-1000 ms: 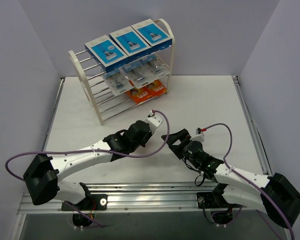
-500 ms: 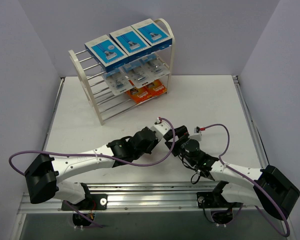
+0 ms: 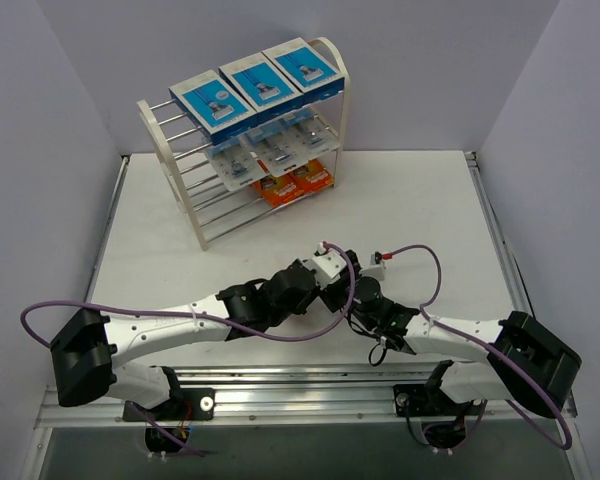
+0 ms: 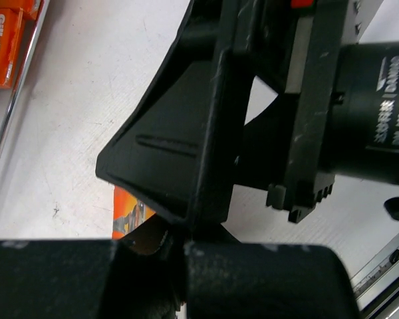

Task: Place and organize the shaving razors onto the shelf
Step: Pass the shaving razor from the left arm to the right, then place the shaving razor onto shelf

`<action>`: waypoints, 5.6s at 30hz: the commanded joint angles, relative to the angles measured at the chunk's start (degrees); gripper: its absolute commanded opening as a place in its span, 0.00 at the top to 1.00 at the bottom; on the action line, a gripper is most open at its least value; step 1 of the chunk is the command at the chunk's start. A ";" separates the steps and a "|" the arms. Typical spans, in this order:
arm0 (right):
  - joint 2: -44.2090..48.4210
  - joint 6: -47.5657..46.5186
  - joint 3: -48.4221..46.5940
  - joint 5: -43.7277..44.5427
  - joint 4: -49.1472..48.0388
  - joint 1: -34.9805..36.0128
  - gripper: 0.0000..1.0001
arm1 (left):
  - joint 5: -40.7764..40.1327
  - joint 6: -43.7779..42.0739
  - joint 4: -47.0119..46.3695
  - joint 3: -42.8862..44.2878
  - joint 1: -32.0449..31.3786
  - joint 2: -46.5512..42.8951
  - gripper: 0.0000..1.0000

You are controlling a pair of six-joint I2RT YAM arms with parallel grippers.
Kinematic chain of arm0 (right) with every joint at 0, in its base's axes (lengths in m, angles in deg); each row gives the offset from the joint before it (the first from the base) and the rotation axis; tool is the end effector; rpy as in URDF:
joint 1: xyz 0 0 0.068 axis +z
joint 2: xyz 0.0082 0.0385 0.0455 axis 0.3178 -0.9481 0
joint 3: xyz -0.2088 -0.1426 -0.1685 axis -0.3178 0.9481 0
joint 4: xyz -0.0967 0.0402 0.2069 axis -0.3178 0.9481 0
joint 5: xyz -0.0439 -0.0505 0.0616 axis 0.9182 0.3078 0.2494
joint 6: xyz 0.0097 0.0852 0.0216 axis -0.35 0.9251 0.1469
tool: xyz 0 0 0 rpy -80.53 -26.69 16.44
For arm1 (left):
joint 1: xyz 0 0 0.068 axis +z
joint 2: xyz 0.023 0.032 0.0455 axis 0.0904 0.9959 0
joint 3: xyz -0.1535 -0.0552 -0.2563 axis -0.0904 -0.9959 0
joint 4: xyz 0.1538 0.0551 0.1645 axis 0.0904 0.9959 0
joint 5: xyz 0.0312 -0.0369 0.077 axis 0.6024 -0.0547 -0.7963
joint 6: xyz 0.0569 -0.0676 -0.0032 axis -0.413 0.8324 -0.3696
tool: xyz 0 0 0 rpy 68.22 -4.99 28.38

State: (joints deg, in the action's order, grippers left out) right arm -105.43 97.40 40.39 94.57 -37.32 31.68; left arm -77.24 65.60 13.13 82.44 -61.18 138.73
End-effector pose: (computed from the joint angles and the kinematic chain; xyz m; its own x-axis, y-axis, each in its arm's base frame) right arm 0.1764 0.1836 0.2553 -0.6027 0.7913 -0.1032 -0.0072 0.1239 0.9923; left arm 0.1522 -0.2653 0.2943 -0.2286 0.4730 -0.8509 0.6833 0.7005 0.2059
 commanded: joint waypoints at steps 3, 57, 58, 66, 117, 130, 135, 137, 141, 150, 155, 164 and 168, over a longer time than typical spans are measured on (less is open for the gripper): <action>-1.27 2.63 -0.78 3.31 -5.42 1.11 0.20 | -3.39 -0.73 -4.38 -0.27 -1.92 -2.16 0.98; 17.64 -40.50 0.81 -1.27 14.17 11.12 1.00 | -21.14 -14.27 -7.19 -4.66 0.27 -24.39 0.22; 17.20 -41.74 -0.93 -0.04 16.27 12.35 1.00 | -21.84 -13.92 -7.20 -4.67 1.14 -25.10 0.21; 10.26 -52.11 -7.54 20.77 23.40 30.63 1.00 | -27.39 -12.68 -10.36 -5.28 9.06 -29.58 0.20; -16.73 -51.68 -14.93 30.91 20.77 41.72 0.56 | -26.51 -14.62 -12.29 -6.42 11.44 -31.08 0.17; -17.62 -51.24 -14.84 30.82 19.19 41.63 0.78 | -26.25 -14.53 -12.03 -6.25 11.35 -30.99 0.17; -12.79 -50.63 -13.61 31.79 18.66 41.54 0.96 | -26.42 -14.62 -12.03 -6.33 11.35 -31.69 0.17; -9.80 -50.19 -12.74 31.88 18.05 40.93 1.00 | -26.33 -15.05 -12.47 -6.51 11.26 -32.05 0.18; -4.79 -49.92 -11.41 28.38 16.91 38.47 1.00 | -26.86 -16.37 -12.91 -6.69 10.91 -32.05 0.17; 6.64 -53.88 -9.13 16.76 15.93 31.17 1.00 | -20.97 -14.27 -11.07 -6.25 10.38 -30.56 0.18; 9.28 -53.62 -8.60 15.01 15.59 29.59 1.00 | -20.62 -13.65 -10.10 -5.72 10.12 -29.50 0.17; 7.97 -50.46 -7.37 12.37 14.44 27.48 1.00 | -21.32 -13.91 -10.10 -5.63 10.12 -30.38 0.17; 7.44 -47.73 -6.23 12.19 14.27 26.25 1.00 | -21.85 -14.44 -10.36 -5.72 10.12 -31.08 0.17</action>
State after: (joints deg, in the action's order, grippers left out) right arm -97.50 47.10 33.22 107.10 -20.91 58.92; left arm -98.58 51.20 4.34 75.99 -50.76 108.94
